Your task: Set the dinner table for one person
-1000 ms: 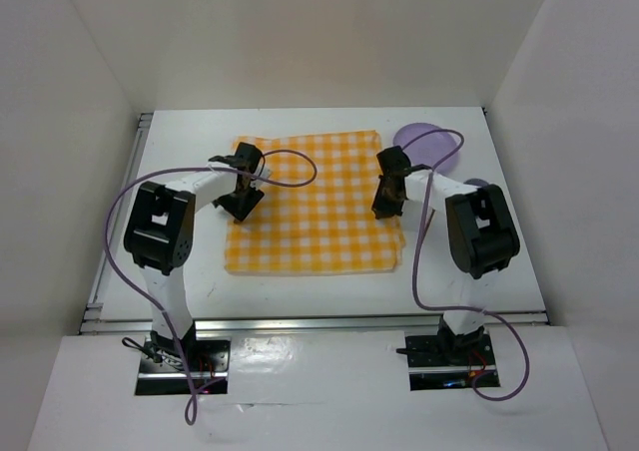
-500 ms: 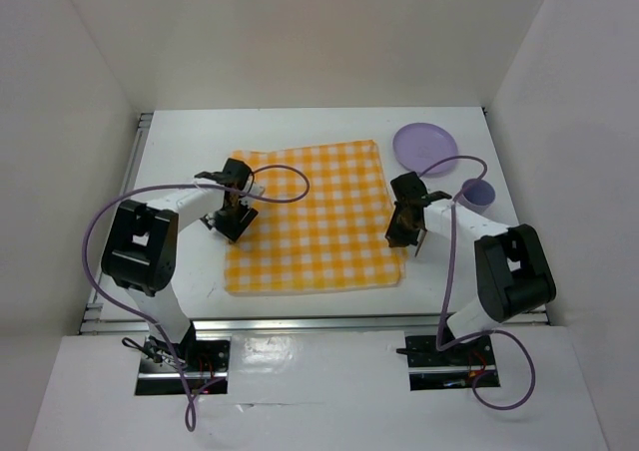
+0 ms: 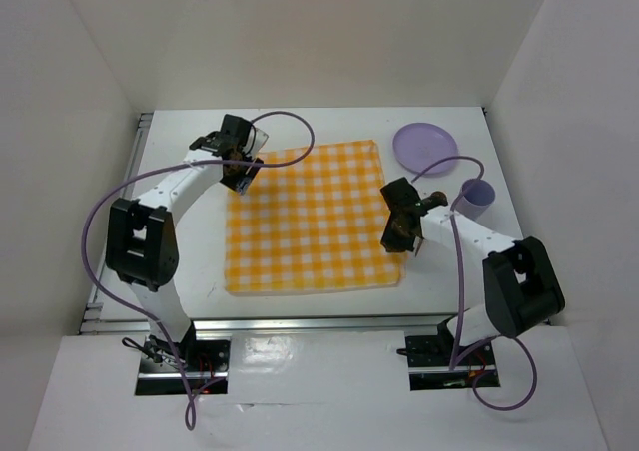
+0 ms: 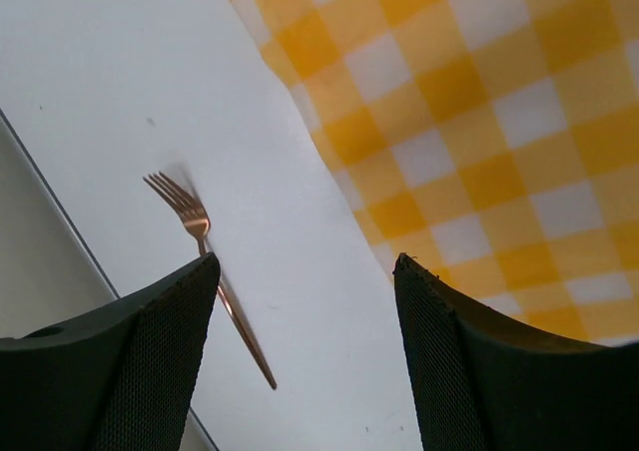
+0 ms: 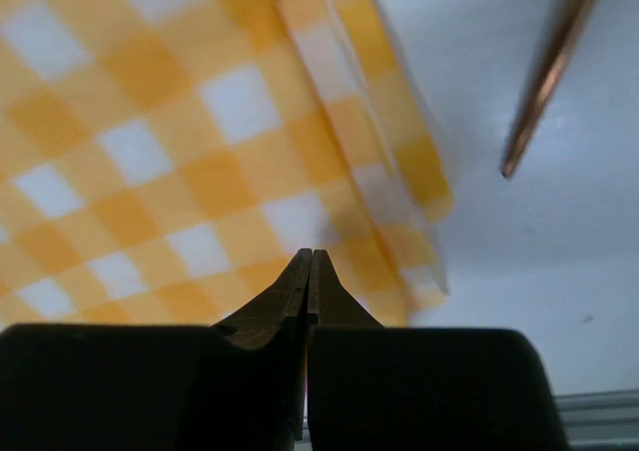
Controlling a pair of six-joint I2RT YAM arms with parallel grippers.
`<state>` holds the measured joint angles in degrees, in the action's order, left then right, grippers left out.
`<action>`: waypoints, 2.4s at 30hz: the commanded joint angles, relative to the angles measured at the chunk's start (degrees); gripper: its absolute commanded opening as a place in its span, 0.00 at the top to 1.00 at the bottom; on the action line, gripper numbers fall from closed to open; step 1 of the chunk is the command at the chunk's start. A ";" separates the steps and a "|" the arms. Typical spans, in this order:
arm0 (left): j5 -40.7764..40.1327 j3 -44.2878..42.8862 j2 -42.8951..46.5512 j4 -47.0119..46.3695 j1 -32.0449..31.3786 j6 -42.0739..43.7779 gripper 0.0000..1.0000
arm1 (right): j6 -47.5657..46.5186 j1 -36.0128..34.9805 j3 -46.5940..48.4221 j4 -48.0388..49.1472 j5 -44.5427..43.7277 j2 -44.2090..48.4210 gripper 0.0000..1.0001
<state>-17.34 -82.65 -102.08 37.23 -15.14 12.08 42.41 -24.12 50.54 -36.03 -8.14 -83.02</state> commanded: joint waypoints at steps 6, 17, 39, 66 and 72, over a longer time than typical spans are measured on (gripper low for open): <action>-3.57 -12.60 -17.60 -0.76 -0.16 0.76 0.22 | 6.97 -1.36 -10.63 0.17 4.53 3.30 1.00; -3.57 -16.31 -21.67 1.00 -0.16 0.76 0.22 | 9.79 -1.90 -14.16 0.17 4.46 6.21 1.00; 0.20 -10.97 7.94 9.09 5.73 -1.88 0.20 | -3.65 3.28 35.30 -9.67 -11.72 -1.95 0.22; 6.72 10.86 0.50 -6.55 24.72 8.14 0.24 | -11.39 10.23 19.86 -5.19 1.46 4.71 0.37; 12.33 3.64 -7.69 -2.43 27.61 8.93 0.25 | -10.16 10.23 17.49 -5.19 1.46 7.52 0.37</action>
<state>-9.41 -75.88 -109.21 34.30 10.63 19.59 31.31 -13.63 69.38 -43.22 -6.63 -78.35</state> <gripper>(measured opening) 0.749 0.631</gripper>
